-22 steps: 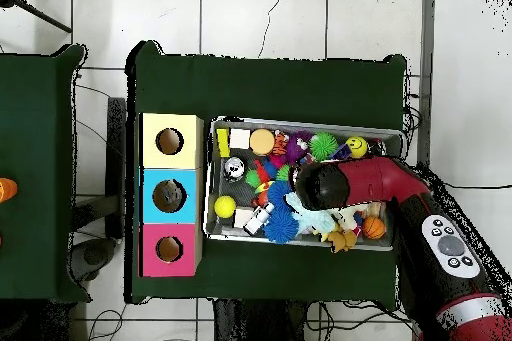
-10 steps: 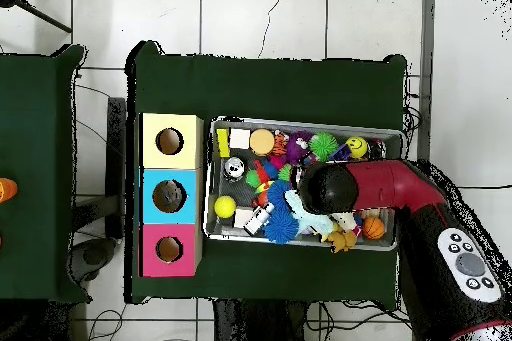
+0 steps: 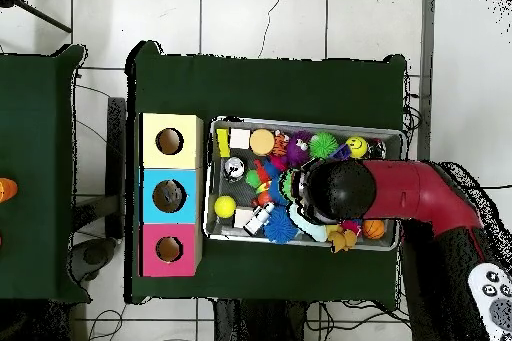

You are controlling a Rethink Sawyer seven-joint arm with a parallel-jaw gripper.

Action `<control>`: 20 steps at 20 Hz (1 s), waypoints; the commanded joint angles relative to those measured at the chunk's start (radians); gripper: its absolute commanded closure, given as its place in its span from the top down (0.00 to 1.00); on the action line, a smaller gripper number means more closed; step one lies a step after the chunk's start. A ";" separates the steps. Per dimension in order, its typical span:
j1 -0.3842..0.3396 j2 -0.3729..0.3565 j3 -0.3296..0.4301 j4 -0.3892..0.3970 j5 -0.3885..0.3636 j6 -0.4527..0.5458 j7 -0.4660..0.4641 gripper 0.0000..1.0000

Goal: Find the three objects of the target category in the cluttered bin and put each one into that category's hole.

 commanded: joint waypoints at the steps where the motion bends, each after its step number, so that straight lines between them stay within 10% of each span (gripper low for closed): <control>1: 0.030 -0.128 0.038 0.078 0.090 0.142 -0.068 0.00; 13: 0.061 -0.142 0.001 0.085 0.086 0.148 -0.055 0.00; 20: 0.054 0.031 -0.051 0.111 -0.016 -0.067 0.025 0.00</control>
